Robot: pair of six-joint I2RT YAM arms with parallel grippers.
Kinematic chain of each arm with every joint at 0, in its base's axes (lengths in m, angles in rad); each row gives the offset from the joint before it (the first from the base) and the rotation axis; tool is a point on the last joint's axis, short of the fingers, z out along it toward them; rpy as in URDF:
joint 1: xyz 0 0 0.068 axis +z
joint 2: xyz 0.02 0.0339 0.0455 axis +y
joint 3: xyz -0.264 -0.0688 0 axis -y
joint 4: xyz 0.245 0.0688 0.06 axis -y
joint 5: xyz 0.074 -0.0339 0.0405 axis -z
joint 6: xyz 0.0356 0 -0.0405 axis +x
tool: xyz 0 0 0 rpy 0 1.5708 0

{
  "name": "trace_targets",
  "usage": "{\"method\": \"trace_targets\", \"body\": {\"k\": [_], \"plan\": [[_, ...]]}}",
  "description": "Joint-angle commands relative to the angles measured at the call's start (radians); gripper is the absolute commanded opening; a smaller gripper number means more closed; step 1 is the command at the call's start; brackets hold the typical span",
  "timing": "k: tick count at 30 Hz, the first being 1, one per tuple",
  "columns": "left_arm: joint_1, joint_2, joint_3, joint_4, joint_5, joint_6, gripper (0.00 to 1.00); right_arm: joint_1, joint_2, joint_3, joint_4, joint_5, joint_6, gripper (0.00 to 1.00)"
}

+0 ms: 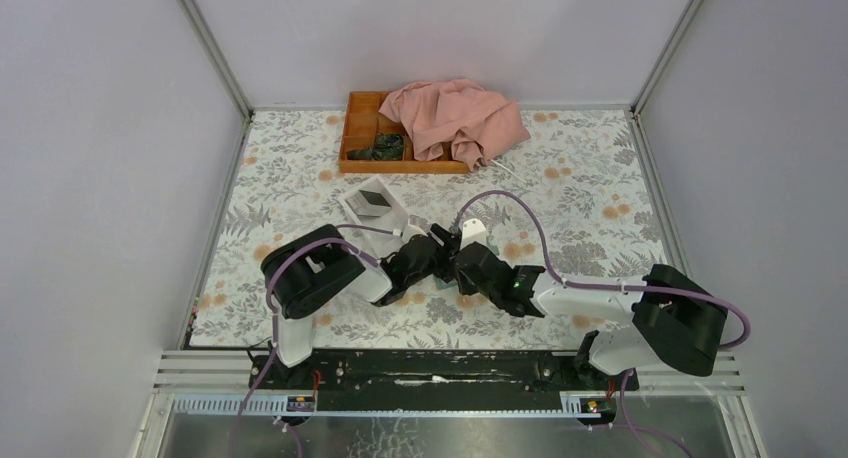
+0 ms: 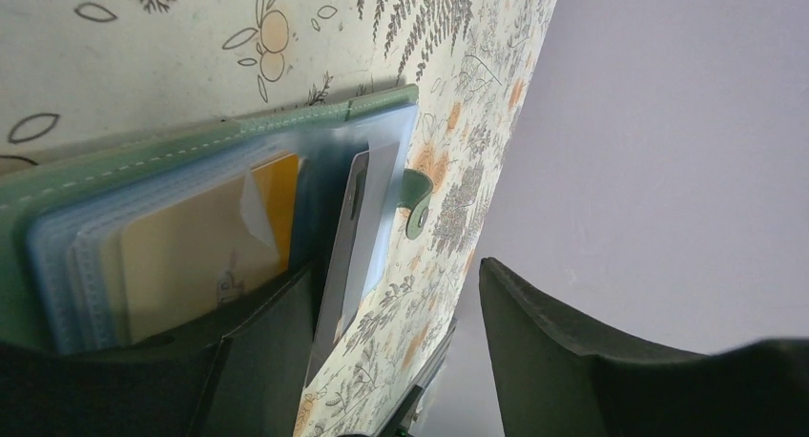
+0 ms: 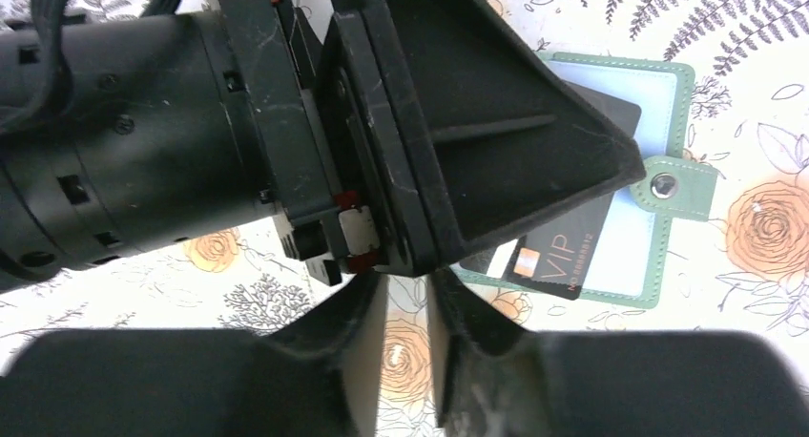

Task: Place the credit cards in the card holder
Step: Insert the credit card into the card holder.

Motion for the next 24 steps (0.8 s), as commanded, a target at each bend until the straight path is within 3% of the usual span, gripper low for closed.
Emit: {"method": "trace_targets", "body": {"k": [1, 3, 9, 24], "plan": [[-0.023, 0.059, -0.035, -0.139, 0.057, 0.028, 0.7, 0.006, 0.003, 0.053, 0.046, 0.073, 0.003, 0.18], [-0.023, 0.059, -0.041, -0.13, 0.058, 0.025, 0.7, 0.006, 0.02, 0.053, 0.047, 0.082, 0.005, 0.09], [-0.023, 0.054, -0.052, -0.119, 0.061, 0.021, 0.7, 0.006, 0.068, 0.056, 0.058, 0.104, 0.012, 0.0], [-0.023, 0.06, -0.054, -0.111, 0.067, 0.017, 0.7, 0.004, 0.137, 0.06, 0.057, 0.178, 0.019, 0.0]]}}
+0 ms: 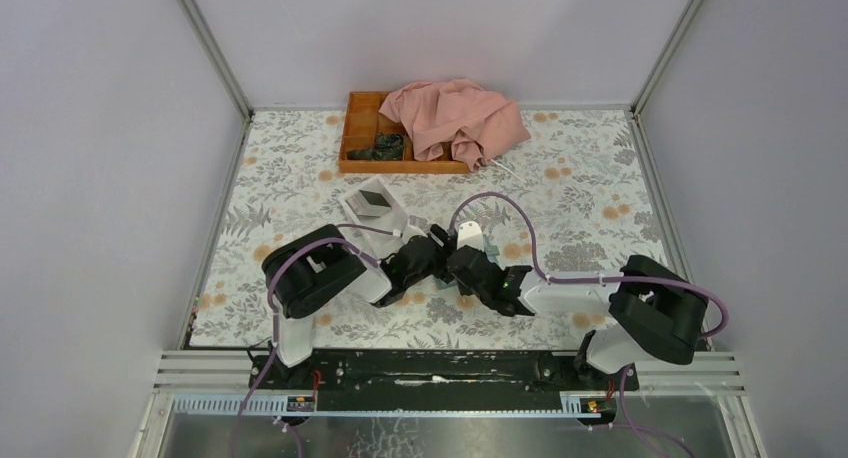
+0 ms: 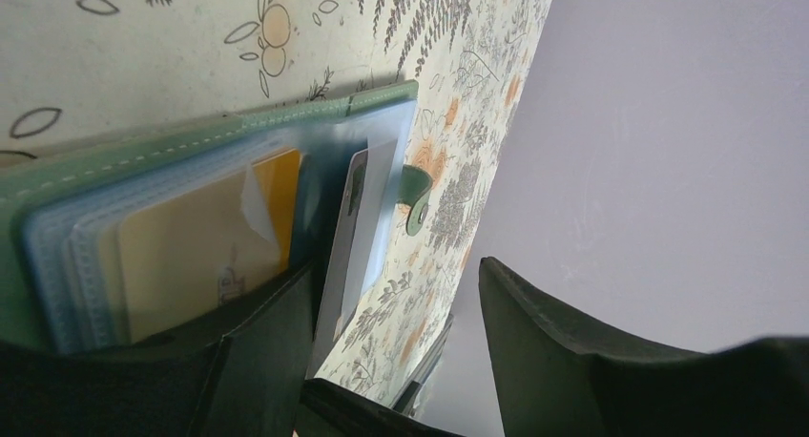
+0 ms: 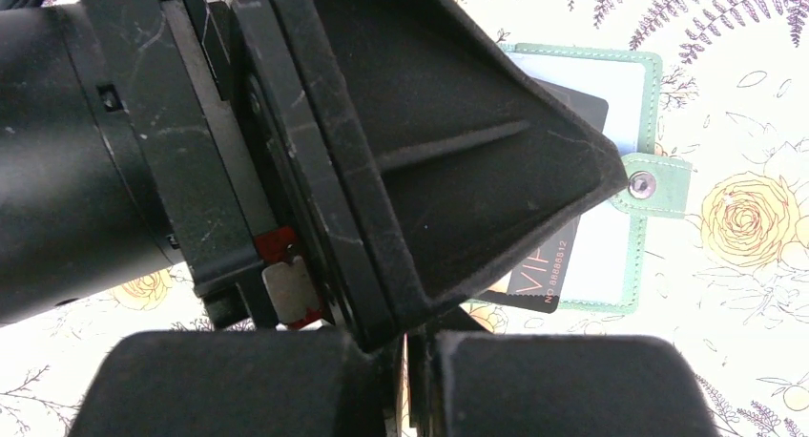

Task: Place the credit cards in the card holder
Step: Insert the credit card into the card holder.

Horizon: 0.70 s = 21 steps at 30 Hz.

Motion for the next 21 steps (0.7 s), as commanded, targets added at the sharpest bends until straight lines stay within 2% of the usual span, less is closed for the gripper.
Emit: {"method": "trace_targets", "body": {"k": [1, 21], "plan": [[-0.024, 0.054, -0.045, -0.137, 0.053, 0.023, 0.7, -0.011, 0.041, 0.044, 0.041, 0.089, 0.021, 0.0], [-0.024, 0.042, -0.064, -0.141, 0.048, 0.025, 0.7, -0.051, 0.05, 0.042, 0.002, 0.128, 0.028, 0.0]]}}
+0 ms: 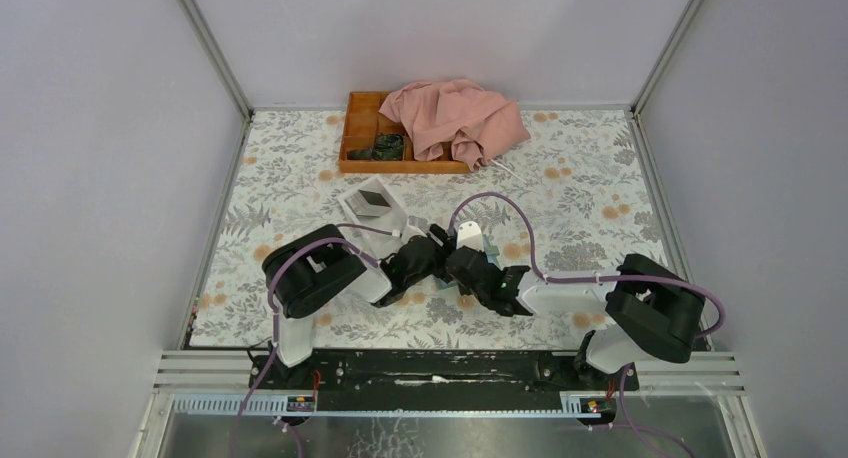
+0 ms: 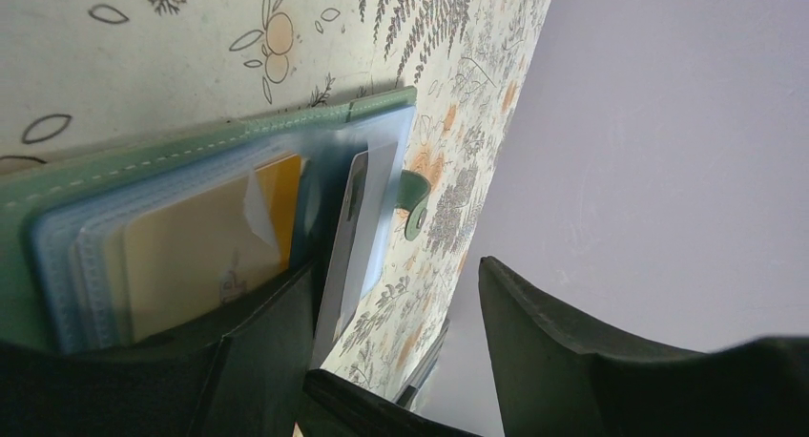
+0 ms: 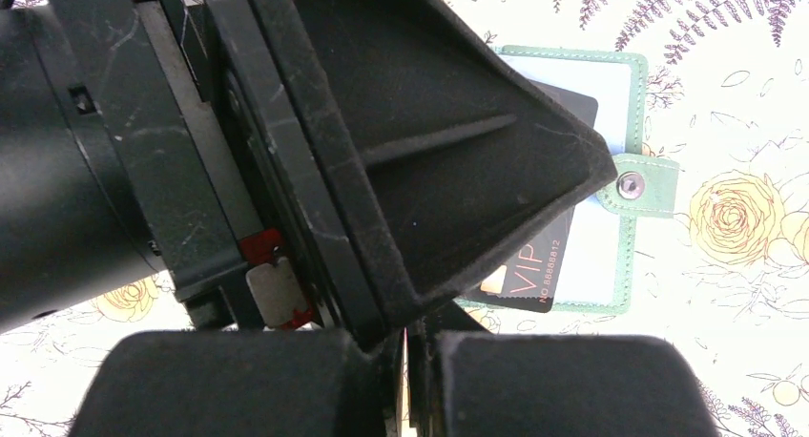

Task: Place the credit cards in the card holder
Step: Insert the credit card into the card holder.

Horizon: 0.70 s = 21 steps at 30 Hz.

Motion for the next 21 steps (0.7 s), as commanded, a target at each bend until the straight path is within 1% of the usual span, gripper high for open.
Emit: {"method": "trace_targets", "body": {"k": [1, 21], "plan": [[-0.026, 0.041, -0.067, -0.143, 0.061, 0.035, 0.7, -0.055, 0.033, 0.035, 0.005, 0.088, 0.026, 0.0], [-0.024, 0.022, -0.101, -0.144, 0.053, 0.039, 0.7, -0.1, 0.042, 0.017, 0.014, 0.084, 0.02, 0.0]]}}
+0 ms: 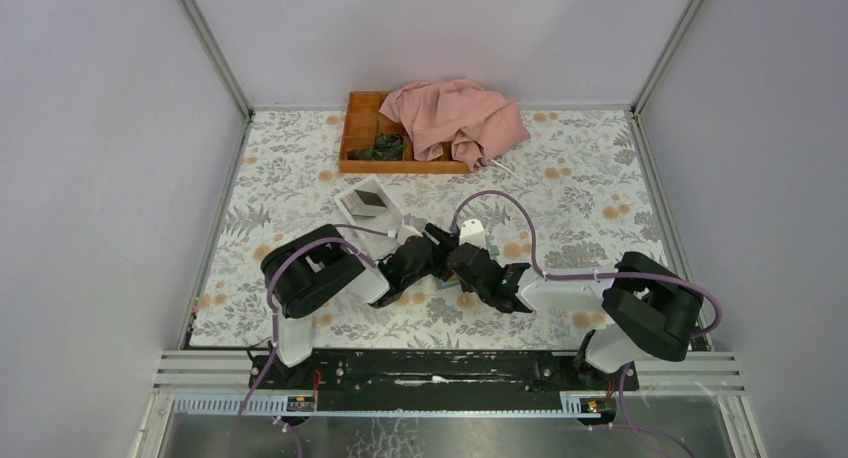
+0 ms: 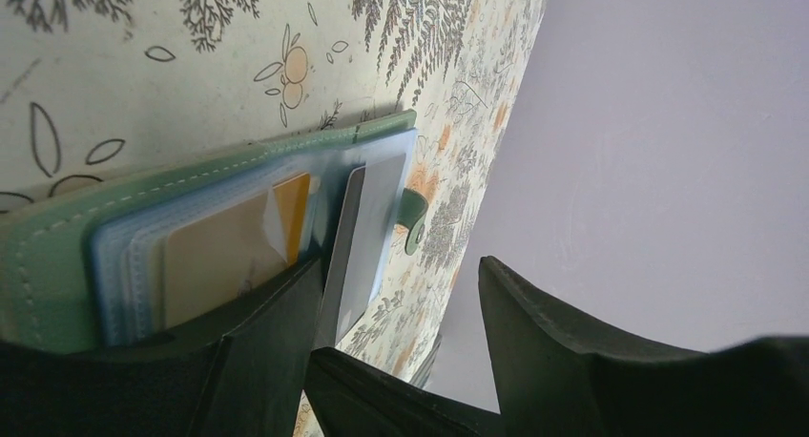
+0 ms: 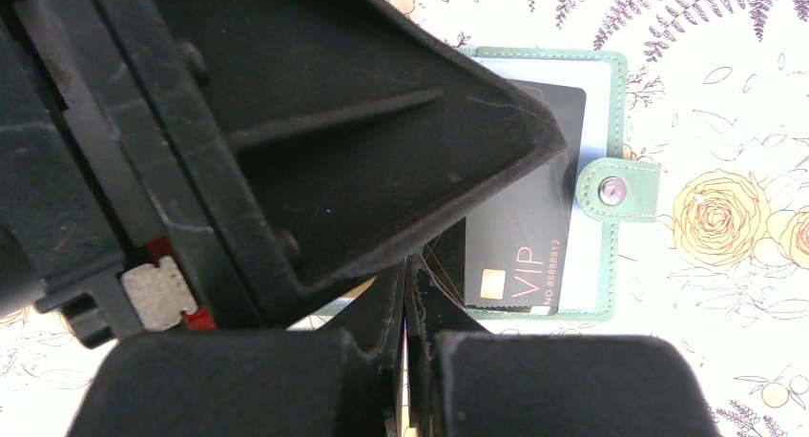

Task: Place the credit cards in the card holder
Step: Insert the credit card into the card holder.

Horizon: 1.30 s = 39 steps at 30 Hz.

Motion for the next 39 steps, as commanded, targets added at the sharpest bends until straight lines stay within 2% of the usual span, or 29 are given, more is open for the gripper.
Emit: {"method": "trace_targets", "body": {"k": [1, 18, 29, 35, 39], "plan": [[-0.032, 0.028, -0.075, -0.159, 0.083, 0.054, 0.7, -0.072, 0.028, 0.015, 0.011, 0.089, 0.02, 0.0], [-0.032, 0.021, -0.08, -0.156, 0.076, 0.065, 0.7, -0.096, 0.04, 0.015, 0.012, 0.089, 0.012, 0.0], [-0.033, -0.011, -0.059, -0.208, 0.037, 0.092, 0.7, -0.077, -0.103, 0.005, 0.036, -0.087, -0.005, 0.01], [-0.032, -0.018, -0.068, -0.199, 0.032, 0.088, 0.7, -0.073, -0.08, 0.021, 0.032, -0.118, 0.008, 0.03], [-0.032, -0.032, -0.102, -0.117, 0.024, 0.069, 0.7, -0.072, -0.055, 0.021, 0.051, -0.135, 0.017, 0.05]]}}
